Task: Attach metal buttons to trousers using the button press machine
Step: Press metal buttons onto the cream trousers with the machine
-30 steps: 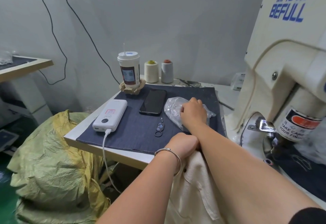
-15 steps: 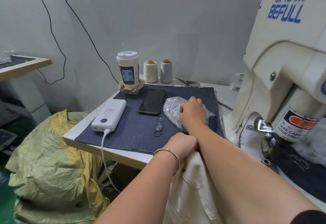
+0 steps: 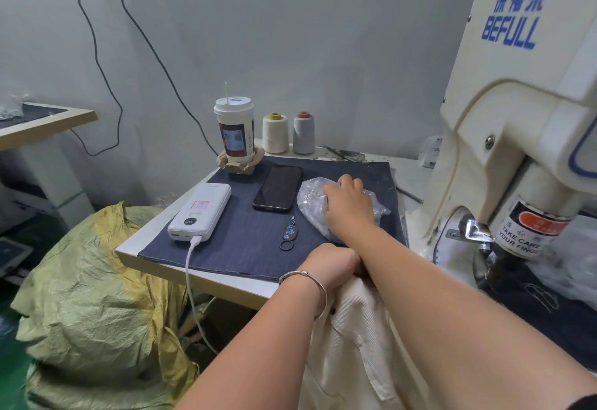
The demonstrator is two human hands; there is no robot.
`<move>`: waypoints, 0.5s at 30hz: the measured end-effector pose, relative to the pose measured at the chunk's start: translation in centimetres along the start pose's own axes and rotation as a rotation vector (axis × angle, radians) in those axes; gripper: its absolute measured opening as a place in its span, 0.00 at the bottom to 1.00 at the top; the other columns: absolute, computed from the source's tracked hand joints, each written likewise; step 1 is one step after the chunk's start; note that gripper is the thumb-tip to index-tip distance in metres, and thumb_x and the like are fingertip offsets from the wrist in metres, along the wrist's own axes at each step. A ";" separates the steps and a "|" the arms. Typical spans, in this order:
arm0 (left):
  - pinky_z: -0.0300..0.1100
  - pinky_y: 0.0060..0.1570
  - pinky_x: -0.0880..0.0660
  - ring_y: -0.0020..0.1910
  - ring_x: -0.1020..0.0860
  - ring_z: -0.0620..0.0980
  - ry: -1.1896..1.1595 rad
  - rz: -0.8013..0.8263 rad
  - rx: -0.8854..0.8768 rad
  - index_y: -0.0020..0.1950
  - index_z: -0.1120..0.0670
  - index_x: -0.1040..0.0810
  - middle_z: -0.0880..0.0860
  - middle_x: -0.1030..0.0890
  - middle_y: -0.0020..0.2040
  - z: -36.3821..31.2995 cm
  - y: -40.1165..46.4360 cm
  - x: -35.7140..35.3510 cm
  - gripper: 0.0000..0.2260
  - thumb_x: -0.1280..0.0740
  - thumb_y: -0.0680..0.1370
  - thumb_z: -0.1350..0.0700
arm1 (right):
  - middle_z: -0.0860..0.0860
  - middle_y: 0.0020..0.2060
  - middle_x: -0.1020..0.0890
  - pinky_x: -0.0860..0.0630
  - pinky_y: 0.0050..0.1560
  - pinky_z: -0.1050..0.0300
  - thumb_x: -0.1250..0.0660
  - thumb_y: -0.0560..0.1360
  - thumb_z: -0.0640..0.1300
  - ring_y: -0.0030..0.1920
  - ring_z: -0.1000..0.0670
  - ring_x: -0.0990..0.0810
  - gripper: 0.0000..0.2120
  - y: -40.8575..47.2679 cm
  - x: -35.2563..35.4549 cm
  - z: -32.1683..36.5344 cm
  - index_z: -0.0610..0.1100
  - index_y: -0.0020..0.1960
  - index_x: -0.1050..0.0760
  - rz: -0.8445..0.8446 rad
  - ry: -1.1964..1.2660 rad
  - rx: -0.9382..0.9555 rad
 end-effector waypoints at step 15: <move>0.44 0.54 0.24 0.46 0.27 0.51 -0.024 0.003 -0.078 0.43 0.52 0.25 0.53 0.25 0.47 -1.6 -2.4 -0.1 0.07 0.40 0.79 0.55 | 0.50 0.50 0.25 0.37 0.52 0.58 0.34 0.74 0.36 0.56 0.47 0.31 0.07 -10.3 9.1 -0.8 0.46 0.41 0.29 -0.264 0.792 -0.064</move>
Point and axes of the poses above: each hand's wrist, its own y-axis towards the middle knuckle, its own x-axis out of the back of the hand, z = x × y, the point moved 10 cm from there along y, towards the middle knuckle
